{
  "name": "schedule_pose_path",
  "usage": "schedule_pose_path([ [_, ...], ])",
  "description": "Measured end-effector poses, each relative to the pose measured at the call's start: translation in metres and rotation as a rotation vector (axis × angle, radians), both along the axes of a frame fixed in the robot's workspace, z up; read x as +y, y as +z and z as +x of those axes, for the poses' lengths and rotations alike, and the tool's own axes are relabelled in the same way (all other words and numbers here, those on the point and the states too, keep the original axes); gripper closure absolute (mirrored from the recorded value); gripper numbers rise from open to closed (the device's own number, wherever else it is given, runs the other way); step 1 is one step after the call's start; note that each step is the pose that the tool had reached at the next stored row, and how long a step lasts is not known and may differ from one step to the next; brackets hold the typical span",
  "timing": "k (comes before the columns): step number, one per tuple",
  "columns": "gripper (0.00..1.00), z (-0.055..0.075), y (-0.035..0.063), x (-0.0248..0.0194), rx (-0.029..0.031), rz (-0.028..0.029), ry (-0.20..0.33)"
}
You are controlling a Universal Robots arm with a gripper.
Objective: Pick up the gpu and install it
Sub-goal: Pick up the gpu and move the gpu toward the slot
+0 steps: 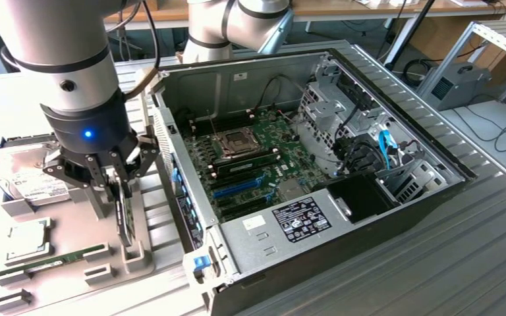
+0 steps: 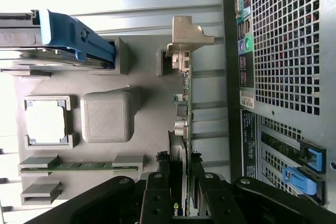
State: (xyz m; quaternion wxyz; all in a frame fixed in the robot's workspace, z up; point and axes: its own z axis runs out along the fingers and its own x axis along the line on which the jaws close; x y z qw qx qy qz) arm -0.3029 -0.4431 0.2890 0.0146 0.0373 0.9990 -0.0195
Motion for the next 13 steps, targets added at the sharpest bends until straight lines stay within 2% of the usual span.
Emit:
schedule_pose_path([
  [13, 0.74, 0.0000, 0.0046, 0.0000, 0.0000, 0.0000, 0.000],
])
